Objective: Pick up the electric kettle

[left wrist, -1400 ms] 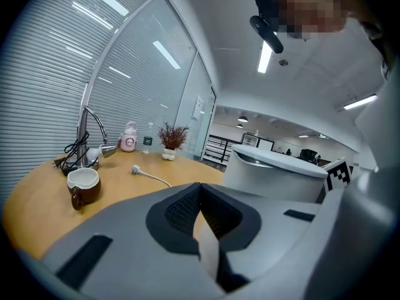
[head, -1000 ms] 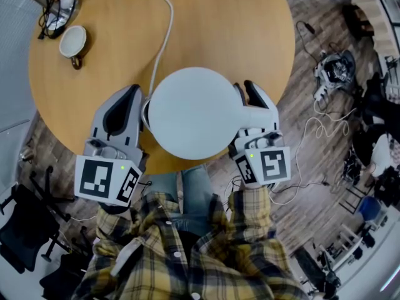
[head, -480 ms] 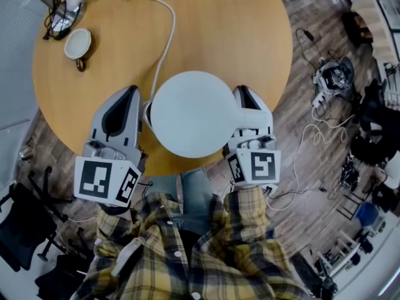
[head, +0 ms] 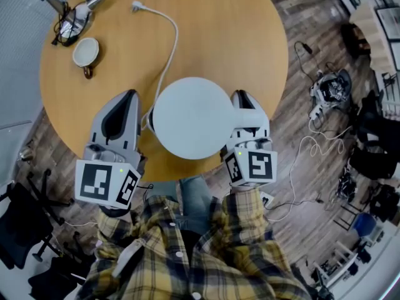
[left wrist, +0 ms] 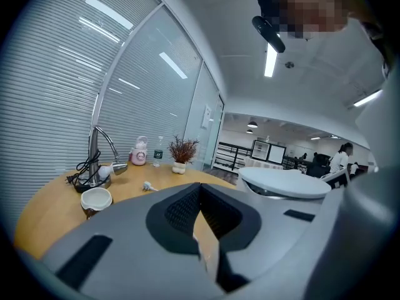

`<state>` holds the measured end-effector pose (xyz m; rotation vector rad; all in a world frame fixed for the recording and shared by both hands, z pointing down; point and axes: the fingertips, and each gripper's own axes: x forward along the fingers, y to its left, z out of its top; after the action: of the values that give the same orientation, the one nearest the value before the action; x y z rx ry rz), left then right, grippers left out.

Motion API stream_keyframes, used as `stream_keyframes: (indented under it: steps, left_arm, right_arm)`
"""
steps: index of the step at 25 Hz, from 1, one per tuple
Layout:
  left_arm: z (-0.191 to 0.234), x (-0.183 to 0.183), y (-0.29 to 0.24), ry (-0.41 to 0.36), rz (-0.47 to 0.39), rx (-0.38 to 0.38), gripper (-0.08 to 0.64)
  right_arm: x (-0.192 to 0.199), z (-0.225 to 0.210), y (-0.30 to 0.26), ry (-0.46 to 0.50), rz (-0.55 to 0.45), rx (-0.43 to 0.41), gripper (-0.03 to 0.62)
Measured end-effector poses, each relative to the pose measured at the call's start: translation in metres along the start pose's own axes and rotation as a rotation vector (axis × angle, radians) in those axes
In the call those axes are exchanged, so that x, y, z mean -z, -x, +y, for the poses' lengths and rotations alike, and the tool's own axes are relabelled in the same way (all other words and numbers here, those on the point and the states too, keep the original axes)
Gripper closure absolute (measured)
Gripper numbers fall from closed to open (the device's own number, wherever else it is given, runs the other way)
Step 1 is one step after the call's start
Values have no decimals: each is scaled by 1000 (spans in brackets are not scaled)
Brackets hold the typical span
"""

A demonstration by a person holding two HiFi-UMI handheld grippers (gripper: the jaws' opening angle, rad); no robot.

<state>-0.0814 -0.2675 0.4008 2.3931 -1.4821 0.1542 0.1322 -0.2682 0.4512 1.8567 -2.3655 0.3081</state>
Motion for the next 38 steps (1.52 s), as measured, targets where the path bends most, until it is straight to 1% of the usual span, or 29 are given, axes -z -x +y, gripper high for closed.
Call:
stream_keyframes:
  steps: [4,17,27,34,38]
  left_arm:
    - [-1,-13,0,-1,-19,-3,557]
    - [-19,-67,3,-12,-97,18,557]
    - [-39,-106,10,-37,-158,72,557]
    - [-54,-133,25,-69,-204,94,557]
    - [-64,-143,34,-93,-221,104,557]
  right_arm:
    - [-15,-3,-2,-22,-14,-1,540]
    - [-70,-12,1,-8,-41,-4,540]
    - [-119,-15,7,24,-65,-5,538]
    - [-161,-9,21,28,-114,-31,538]
    - [-184,-5,30,20,-146,-64,538]
